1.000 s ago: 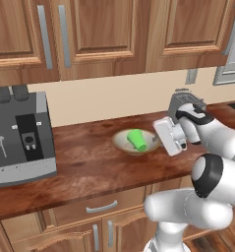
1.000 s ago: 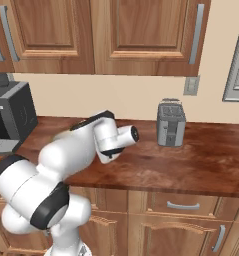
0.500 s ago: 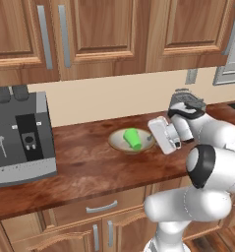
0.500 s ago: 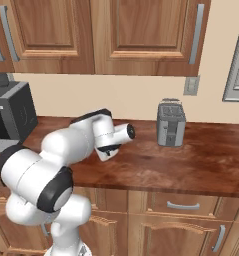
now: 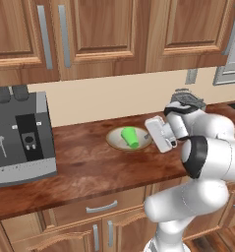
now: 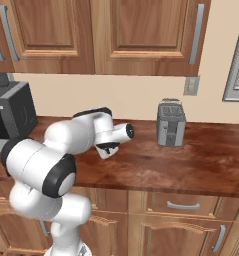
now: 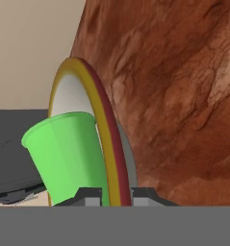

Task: Place the cup inside the bowl on the dining table and move the bowl to any counter.

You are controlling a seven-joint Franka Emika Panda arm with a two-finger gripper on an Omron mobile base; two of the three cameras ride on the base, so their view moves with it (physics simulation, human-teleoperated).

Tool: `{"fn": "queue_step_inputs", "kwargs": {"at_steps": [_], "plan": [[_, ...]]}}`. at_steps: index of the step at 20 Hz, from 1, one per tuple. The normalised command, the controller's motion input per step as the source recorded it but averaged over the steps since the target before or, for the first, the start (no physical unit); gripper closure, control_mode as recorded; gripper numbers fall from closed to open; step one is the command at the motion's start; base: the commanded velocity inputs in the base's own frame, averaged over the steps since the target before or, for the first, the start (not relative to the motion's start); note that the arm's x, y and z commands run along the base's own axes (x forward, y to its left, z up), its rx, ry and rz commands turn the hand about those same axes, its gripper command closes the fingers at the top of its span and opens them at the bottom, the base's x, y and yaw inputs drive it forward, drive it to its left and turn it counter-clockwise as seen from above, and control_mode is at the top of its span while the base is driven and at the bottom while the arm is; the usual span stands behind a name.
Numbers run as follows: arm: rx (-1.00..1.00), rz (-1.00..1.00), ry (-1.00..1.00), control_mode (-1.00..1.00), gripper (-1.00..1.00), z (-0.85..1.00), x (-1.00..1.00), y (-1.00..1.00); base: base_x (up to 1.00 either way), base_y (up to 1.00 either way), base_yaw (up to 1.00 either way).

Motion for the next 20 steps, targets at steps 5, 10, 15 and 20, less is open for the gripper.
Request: {"fn": "queue_step_inputs", "kwargs": {"at_steps": [5,10,15,20], "plan": [[0.00,-0.01,0.00,-1.00,1.00,-0.13,0.12,0.03,0.00,0.00,0.00],[0.00,-0.01,0.00,-1.00,1.00,-0.12,0.08,0.00,0.00,0.00,0.00],[0.00,0.00,0.00,-1.00,1.00,-0.17,0.11,0.00,0.00,0.00,0.00],[0.00,0.00,0.00,-1.00,1.00,-0.16,0.10,0.00,0.00,0.00,0.00]]}}
